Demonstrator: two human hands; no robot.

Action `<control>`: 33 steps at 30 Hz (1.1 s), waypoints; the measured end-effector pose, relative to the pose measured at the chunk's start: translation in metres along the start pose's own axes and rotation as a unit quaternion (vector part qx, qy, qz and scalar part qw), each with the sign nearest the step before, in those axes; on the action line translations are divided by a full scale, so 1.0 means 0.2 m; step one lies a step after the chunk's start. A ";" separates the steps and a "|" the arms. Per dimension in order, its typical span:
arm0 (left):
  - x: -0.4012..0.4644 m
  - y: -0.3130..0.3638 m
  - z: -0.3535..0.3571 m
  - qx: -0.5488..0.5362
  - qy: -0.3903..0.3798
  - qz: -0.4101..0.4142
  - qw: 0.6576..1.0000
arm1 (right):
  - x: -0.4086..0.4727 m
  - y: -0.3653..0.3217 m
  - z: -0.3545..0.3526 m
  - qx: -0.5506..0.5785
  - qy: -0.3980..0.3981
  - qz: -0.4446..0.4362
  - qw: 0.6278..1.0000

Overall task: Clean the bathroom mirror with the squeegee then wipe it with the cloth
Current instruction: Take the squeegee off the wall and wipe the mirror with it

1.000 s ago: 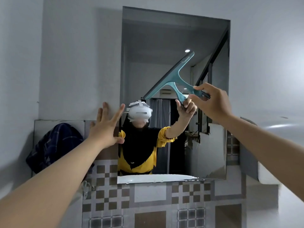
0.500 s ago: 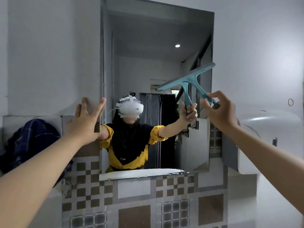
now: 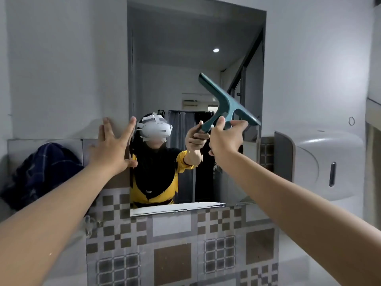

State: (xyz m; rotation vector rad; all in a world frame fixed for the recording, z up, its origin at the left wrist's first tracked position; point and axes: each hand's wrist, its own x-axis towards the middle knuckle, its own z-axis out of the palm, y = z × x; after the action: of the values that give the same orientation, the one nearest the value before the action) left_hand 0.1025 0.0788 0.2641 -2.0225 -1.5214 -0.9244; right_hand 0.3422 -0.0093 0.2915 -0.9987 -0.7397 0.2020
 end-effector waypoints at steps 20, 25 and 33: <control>-0.21 -0.13 0.19 -0.021 -0.029 0.056 0.998 | -0.65 0.03 0.51 -0.053 -0.155 -0.077 0.983; -0.21 -0.14 0.22 -0.028 -0.023 0.064 0.997 | -0.50 0.17 0.31 -0.147 -0.162 -0.194 0.956; -0.26 -0.13 0.26 -0.031 -0.009 0.048 0.998 | -0.21 0.09 0.05 -0.240 -0.162 -0.332 0.898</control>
State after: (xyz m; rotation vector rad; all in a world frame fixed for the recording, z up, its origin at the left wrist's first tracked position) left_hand 0.0812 0.0884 0.1884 -2.1331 -1.4078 -0.9288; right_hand 0.3085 -0.0129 0.2601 -1.1251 -1.4413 -0.4455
